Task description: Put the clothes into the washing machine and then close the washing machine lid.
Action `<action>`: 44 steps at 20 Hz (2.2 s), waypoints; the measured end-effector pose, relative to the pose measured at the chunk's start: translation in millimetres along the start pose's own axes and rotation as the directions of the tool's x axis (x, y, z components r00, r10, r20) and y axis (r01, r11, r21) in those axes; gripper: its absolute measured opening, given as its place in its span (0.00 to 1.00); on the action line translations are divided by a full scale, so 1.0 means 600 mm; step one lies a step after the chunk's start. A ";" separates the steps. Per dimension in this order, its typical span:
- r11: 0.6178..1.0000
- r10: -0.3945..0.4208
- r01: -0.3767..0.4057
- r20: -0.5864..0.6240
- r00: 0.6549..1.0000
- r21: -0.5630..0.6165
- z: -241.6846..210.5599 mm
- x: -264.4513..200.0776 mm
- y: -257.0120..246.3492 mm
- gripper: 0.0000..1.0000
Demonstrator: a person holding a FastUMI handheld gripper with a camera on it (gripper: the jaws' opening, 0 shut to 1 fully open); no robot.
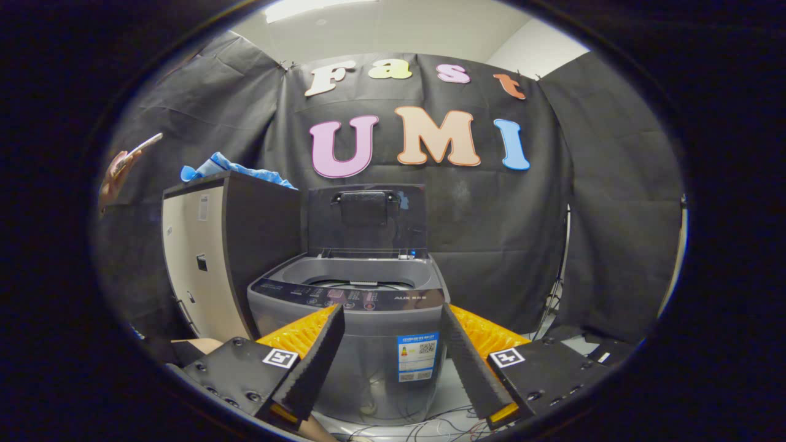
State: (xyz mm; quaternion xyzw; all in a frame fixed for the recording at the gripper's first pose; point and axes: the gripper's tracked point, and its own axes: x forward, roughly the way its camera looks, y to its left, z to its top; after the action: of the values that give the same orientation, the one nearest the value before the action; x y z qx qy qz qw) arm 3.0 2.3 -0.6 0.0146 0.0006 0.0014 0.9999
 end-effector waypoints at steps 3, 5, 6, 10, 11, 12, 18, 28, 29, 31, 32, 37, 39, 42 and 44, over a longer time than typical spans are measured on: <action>1.000 -0.002 0.001 0.003 1.000 0.028 0.011 0.011 0.017 0.97; 0.999 0.009 -0.010 0.032 0.999 0.036 0.041 0.026 0.038 0.97; 0.999 0.019 -0.021 0.043 0.999 0.042 0.060 0.035 0.051 0.97; 0.998 0.056 -0.059 0.101 0.993 0.029 0.164 0.078 0.108 0.97; 0.998 0.065 -0.067 0.123 0.990 0.016 0.199 0.092 0.125 0.97; 0.997 0.077 -0.079 0.139 0.987 0.009 0.233 0.106 0.145 0.97; 0.966 0.248 -0.256 0.171 0.954 0.028 0.391 0.199 0.308 0.97; 0.921 0.388 -0.383 0.071 0.919 -0.075 0.511 0.347 0.558 0.97; 0.918 0.393 -0.389 0.050 0.918 -0.080 0.509 0.361 0.578 0.97; 0.902 0.426 -0.423 0.013 0.905 -0.081 0.502 0.381 0.623 0.99; 0.890 0.450 -0.449 0.000 0.893 -0.074 0.499 0.388 0.642 0.99; 0.864 0.486 -0.494 -0.091 0.869 -0.099 0.465 0.431 0.696 0.99; 0.852 0.492 -0.512 -0.165 0.855 -0.111 0.434 0.445 0.711 0.99; 0.822 0.496 -0.554 -0.314 0.810 -0.132 0.372 0.451 0.728 1.00; 0.802 0.480 -0.576 -0.405 0.778 -0.157 0.336 0.450 0.733 1.00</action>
State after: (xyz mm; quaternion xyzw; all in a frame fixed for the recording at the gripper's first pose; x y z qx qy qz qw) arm 272.2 436.9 213.5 -0.1237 0.1718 0.2867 0.9343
